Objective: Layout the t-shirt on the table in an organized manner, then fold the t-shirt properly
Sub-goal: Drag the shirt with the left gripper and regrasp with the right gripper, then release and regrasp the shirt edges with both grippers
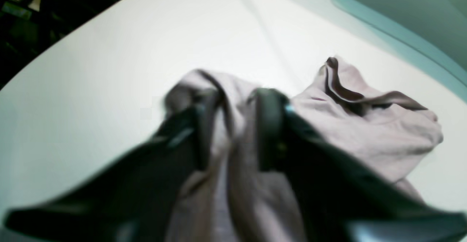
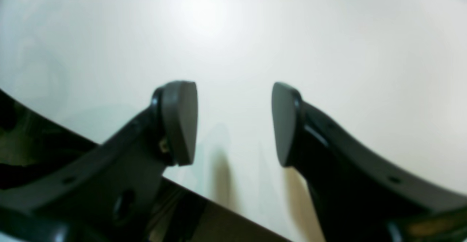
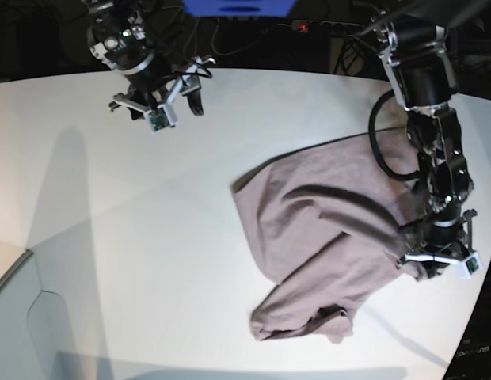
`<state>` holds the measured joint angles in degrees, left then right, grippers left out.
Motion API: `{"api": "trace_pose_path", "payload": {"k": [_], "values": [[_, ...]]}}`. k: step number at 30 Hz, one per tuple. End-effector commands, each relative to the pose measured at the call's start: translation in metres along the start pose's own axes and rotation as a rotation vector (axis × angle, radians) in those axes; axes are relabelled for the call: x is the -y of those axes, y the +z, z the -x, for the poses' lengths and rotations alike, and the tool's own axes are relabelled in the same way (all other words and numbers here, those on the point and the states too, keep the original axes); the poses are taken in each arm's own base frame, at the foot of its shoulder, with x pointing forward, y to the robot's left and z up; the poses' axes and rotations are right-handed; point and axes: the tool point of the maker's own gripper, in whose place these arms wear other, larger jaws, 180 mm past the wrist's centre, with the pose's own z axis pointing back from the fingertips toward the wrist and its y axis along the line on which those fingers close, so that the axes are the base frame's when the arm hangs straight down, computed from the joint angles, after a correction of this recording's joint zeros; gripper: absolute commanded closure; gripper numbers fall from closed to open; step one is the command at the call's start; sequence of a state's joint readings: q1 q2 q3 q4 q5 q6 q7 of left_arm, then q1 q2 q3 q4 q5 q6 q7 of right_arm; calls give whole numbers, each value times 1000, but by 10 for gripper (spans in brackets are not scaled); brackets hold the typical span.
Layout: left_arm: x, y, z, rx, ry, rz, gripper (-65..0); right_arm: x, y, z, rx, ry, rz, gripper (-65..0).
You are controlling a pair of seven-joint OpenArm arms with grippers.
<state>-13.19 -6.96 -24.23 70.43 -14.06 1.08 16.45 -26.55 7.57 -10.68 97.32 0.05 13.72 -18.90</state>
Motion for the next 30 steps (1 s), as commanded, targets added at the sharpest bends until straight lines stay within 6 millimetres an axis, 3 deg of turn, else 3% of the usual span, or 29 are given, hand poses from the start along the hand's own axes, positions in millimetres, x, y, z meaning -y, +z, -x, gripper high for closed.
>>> {"api": "trace_pose_path", "payload": {"k": [1,5,9,15,18,24,30], "values": [[2,-2,-22,62,1,8,-243,0,2,-9,34,-2,-4,-326],[-8,12,-6,42,-14,0,-260,4,-2,-21,62,7,3,-329],[-30,57,20,32,5,-45,-261,13,-8,-49,125,28,18,-352],[-72,111,94,-115,34,-152,-262,34,-29,-105,231,62,46,-412],[-85,124,123,-187,24,-178,-262,25,-51,-128,255,83,-3,-412],[-95,136,136,-222,12,-199,-260,1,-103,-142,205,100,-100,-411],[-107,141,133,-215,13,-228,-259,-2,-148,-127,83,66,-127,-411]]}}
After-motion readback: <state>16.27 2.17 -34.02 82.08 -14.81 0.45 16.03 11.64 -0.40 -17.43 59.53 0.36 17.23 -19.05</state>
